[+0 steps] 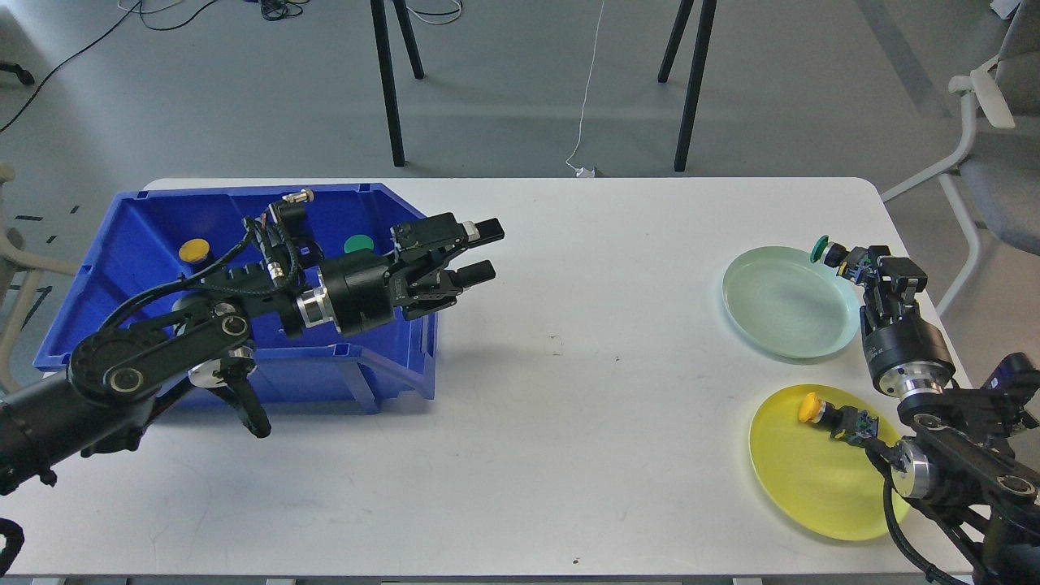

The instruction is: Pass button and place on color plate

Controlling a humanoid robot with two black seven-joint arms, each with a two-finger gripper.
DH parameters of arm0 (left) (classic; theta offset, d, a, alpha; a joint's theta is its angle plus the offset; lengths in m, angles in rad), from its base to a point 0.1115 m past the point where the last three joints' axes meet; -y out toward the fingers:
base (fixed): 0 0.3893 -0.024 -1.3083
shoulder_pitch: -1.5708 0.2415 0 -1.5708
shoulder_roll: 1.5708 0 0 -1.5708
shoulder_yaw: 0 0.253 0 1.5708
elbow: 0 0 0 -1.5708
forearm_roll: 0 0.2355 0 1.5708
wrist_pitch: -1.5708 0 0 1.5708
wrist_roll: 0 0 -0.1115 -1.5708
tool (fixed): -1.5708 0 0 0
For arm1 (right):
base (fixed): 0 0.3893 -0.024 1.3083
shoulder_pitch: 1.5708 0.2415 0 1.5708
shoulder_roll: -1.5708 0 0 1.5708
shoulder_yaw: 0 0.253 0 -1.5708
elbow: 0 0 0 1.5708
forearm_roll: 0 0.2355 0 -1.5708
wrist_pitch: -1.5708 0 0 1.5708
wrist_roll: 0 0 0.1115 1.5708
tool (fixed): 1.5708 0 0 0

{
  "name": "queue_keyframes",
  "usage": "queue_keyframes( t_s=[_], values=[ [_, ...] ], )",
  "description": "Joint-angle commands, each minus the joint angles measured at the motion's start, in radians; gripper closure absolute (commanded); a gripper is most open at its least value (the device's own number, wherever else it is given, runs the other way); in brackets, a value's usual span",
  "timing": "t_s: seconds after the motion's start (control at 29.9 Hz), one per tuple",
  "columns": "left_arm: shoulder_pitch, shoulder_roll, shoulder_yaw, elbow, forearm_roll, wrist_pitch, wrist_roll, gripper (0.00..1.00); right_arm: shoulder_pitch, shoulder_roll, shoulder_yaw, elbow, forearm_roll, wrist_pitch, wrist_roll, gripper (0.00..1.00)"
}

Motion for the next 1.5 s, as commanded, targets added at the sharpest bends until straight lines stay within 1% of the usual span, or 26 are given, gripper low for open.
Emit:
queue_keyframes(
  t_s=[0.0,0.17,0.23,0.33,0.47,0.53,0.7,0.73,0.77,0.8,0.94,1.0,1.07,1.17,1.24,1.3,1.34,1.37,1.47],
  values=[
    [0.0,0.0,0.002,0.001,0.0,0.0,0.0,0.18,-0.007,0.003,0.0,0.0,0.001,0.0,0.0,0.68],
    [0.0,0.002,0.002,0.001,0.0,0.0,0.0,0.18,-0.009,0.003,0.0,-0.005,0.001,0.0,0.0,0.61],
    [0.0,0.002,0.002,0.001,0.0,0.0,0.0,0.18,-0.009,0.013,-0.002,-0.026,0.002,0.001,0.0,0.55],
    [0.0,0.002,0.002,0.001,0.002,0.0,0.0,0.18,-0.009,0.04,0.0,-0.053,0.002,0.003,0.0,0.51],
    [0.0,0.002,0.002,0.001,0.0,0.0,0.0,0.18,-0.009,0.046,-0.002,-0.059,0.004,0.003,0.0,0.45],
    [0.0,0.002,0.0,0.001,0.0,0.0,0.0,0.18,-0.009,0.054,0.0,-0.059,0.004,0.001,0.0,0.39],
    [0.0,0.0,0.0,0.003,0.0,0.0,0.0,0.18,-0.01,0.06,0.018,-0.03,0.011,0.003,0.0,0.16],
    [0.0,0.0,0.0,0.001,0.0,0.0,0.0,0.18,-0.012,0.062,0.023,0.001,0.021,0.003,0.0,0.11],
    [0.0,0.0,0.0,0.003,-0.001,0.0,0.0,0.18,-0.012,0.056,0.031,0.048,0.034,0.003,0.0,0.04],
    [0.0,0.0,0.0,0.003,-0.003,0.0,0.0,0.18,-0.016,0.048,0.04,0.102,0.048,0.004,0.0,0.02],
    [-0.005,0.002,-0.021,0.003,-0.029,0.001,0.0,0.18,-0.035,0.007,0.087,0.359,0.073,0.021,0.0,0.02],
    [-0.006,0.009,-0.095,0.003,-0.082,0.0,0.0,0.18,-0.022,0.006,0.091,0.468,0.074,0.055,0.0,0.01],
    [-0.005,0.017,-0.18,0.004,-0.158,0.0,0.0,0.18,-0.004,0.008,0.077,0.524,0.09,0.084,0.0,0.01],
    [0.0,0.017,-0.27,0.046,-0.334,0.0,0.0,0.17,0.075,0.002,0.028,0.529,0.201,0.159,0.0,0.01],
    [0.009,0.015,-0.278,0.084,-0.453,0.0,0.0,0.17,0.109,0.0,0.012,0.518,0.279,0.252,0.0,0.01],
    [0.024,0.008,-0.284,0.138,-0.555,0.0,0.0,0.17,0.128,0.002,0.011,0.506,0.309,0.349,0.0,0.01],
    [0.028,0.0,-0.284,0.161,-0.587,0.0,0.0,0.17,0.136,0.005,0.009,0.501,0.311,0.375,0.0,0.01],
    [0.031,-0.003,-0.282,0.181,-0.609,0.0,0.0,0.17,0.143,0.013,0.008,0.492,0.311,0.395,0.0,0.01],
    [0.047,-0.014,-0.282,0.202,-0.614,0.0,0.0,0.17,0.143,0.026,0.015,0.469,0.311,0.394,0.0,0.01]
  ],
)
